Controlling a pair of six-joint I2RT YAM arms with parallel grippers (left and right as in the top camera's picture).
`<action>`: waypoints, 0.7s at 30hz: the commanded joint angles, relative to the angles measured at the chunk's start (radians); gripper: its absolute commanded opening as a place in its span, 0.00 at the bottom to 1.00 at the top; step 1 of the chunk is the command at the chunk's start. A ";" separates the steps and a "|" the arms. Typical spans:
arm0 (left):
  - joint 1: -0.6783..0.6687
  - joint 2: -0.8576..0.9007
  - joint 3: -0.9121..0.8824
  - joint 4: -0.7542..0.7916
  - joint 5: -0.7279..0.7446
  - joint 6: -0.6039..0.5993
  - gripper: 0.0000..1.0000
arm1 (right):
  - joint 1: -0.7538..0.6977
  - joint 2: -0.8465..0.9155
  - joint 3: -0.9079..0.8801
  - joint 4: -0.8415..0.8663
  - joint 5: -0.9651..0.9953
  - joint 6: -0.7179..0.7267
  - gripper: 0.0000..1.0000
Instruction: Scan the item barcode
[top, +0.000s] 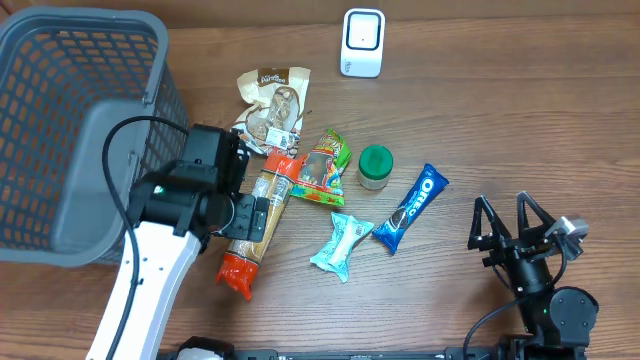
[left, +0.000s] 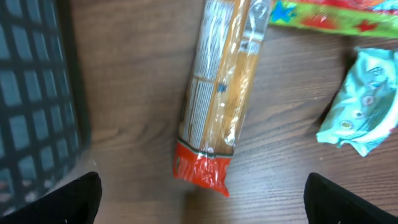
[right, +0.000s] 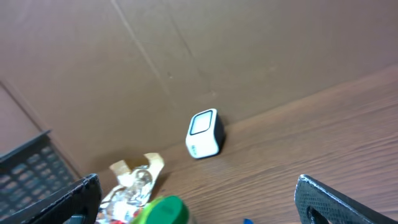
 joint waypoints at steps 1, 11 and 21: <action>0.002 0.021 -0.008 -0.029 -0.044 -0.125 0.95 | 0.000 0.000 0.058 0.001 -0.020 0.032 1.00; 0.002 0.100 -0.051 -0.033 -0.056 -0.211 0.95 | 0.000 0.000 0.058 0.002 -0.021 0.032 1.00; 0.002 0.110 -0.230 0.101 -0.001 -0.233 0.94 | 0.000 0.000 0.058 0.000 -0.024 0.033 1.00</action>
